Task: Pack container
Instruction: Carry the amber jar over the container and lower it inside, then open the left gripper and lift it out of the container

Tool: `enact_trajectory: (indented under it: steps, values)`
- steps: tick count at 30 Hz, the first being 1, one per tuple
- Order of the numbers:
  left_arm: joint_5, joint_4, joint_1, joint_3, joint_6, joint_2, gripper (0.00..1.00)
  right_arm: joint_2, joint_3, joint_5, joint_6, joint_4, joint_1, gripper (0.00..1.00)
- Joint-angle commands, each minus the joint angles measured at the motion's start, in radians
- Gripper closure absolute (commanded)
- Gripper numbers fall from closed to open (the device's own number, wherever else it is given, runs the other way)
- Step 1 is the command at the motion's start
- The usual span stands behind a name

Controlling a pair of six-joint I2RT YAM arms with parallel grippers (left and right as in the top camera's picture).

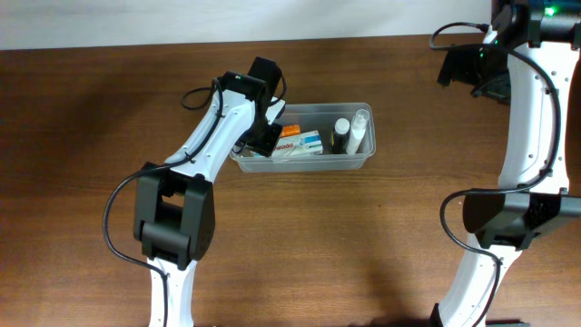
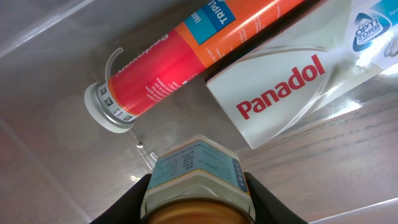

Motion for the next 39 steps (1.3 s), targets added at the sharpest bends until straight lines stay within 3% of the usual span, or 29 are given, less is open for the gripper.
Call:
enact_trajectory:
  steps: [1, 18, 19, 22, 39]
  values:
    - [-0.011, 0.0, 0.003, 0.013, 0.016, 0.011, 0.57, -0.023, 0.011, -0.002, -0.003, -0.003, -0.001, 0.02]
    - [-0.041, -0.001, 0.003, 0.013, 0.016, 0.011, 0.55, -0.023, 0.011, -0.002, -0.003, -0.003, -0.001, 0.02]
    - [-0.041, -0.001, 0.003, 0.013, 0.016, 0.011, 0.5, -0.023, 0.011, -0.002, -0.003, -0.003, -0.001, 0.02]
    - [-0.041, -0.001, 0.003, 0.013, 0.016, 0.011, 0.47, -0.023, 0.011, -0.002, -0.003, -0.003, -0.001, 0.02]
    - [-0.044, -0.02, 0.003, 0.052, 0.015, 0.011, 0.46, -0.023, 0.011, -0.002, -0.003, -0.003, -0.001, 0.02]
